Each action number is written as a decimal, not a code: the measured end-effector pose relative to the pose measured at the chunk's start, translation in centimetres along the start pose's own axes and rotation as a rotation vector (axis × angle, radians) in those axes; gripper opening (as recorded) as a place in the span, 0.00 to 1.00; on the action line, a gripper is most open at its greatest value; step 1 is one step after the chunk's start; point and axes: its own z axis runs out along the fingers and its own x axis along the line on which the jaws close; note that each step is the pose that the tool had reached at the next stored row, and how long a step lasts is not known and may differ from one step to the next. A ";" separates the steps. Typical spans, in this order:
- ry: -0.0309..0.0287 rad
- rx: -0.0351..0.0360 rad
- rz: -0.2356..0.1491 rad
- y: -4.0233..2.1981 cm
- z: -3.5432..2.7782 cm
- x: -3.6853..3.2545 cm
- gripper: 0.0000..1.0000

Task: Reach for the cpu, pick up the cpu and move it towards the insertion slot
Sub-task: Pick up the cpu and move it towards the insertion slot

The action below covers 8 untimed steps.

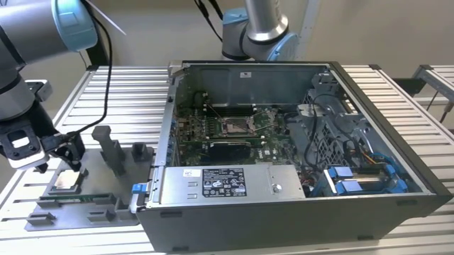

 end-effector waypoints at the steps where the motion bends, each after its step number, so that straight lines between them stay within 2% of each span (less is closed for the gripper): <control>1: -0.0001 -0.0001 0.001 -0.02 0.09 0.06 1.00; 8: -0.0005 -0.0002 0.008 -0.16 0.65 0.37 1.00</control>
